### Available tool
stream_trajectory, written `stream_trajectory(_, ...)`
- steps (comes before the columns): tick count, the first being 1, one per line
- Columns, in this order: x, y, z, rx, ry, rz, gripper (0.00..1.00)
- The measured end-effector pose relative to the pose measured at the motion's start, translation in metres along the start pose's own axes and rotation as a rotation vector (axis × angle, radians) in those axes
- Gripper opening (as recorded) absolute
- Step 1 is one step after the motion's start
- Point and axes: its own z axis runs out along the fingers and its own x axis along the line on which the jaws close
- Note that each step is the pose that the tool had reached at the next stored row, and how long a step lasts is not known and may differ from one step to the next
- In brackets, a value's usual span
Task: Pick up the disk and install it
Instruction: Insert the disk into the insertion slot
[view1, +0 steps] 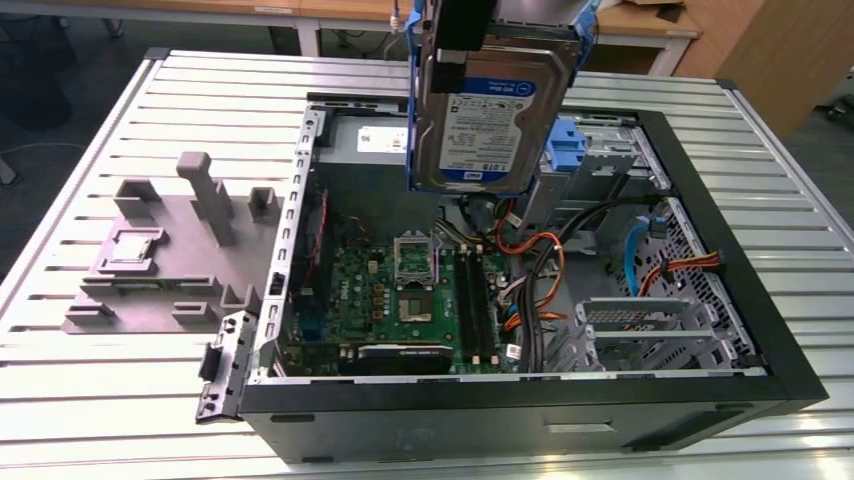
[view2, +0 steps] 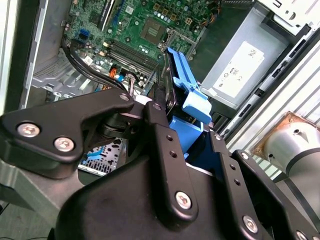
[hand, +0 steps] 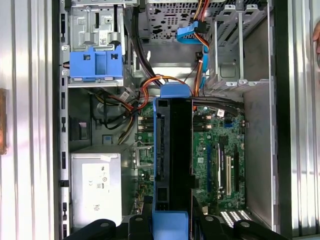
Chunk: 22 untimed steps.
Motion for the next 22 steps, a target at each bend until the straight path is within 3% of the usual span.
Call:
stream_trajectory(7,-0.0129,0.0012,0.0,0.0016,-0.001,0.0,0.37)
stream_trajectory(14,-0.0145,0.0172,0.0005,0.0142,-0.0017,0.0,0.37)
stream_trajectory(18,-0.0173,0.0186,0.0007,0.0143,-0.003,0.0,0.37)
stream_trajectory(22,-0.0264,0.019,0.0012,0.0141,-0.0049,0.0,0.37)
